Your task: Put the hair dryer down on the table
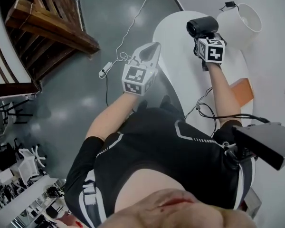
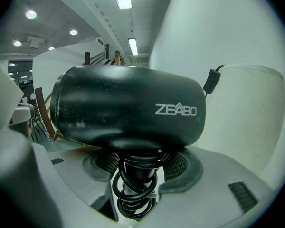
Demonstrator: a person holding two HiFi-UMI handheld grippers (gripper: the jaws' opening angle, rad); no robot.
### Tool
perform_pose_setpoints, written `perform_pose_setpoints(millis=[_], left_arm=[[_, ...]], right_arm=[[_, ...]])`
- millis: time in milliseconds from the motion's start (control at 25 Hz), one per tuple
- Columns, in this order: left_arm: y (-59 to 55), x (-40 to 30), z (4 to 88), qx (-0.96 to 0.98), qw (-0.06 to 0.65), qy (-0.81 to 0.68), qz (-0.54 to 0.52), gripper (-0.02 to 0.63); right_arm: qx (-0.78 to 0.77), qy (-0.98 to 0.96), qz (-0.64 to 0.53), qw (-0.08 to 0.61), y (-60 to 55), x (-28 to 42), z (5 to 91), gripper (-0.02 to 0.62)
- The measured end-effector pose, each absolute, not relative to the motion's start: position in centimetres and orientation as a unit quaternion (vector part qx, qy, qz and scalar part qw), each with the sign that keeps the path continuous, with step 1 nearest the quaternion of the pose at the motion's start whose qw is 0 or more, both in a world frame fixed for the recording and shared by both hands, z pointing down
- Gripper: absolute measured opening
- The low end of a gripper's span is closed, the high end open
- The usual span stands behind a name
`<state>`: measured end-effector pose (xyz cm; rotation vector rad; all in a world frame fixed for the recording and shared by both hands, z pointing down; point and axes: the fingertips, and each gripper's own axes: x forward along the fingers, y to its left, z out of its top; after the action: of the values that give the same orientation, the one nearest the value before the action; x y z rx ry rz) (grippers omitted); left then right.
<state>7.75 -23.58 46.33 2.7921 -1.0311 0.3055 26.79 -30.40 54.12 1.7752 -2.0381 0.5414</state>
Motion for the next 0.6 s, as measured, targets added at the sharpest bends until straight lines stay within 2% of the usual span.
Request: perform_pose_setpoints(millis=[600], left_arm=[[-25.0, 7.4, 48.1, 0.920, 0.089, -0.365, 0.107, 0.032]], right_arm=[[0.571, -0.732, 0.253, 0.273, -37.7, 25.4, 60.8, 0.264]])
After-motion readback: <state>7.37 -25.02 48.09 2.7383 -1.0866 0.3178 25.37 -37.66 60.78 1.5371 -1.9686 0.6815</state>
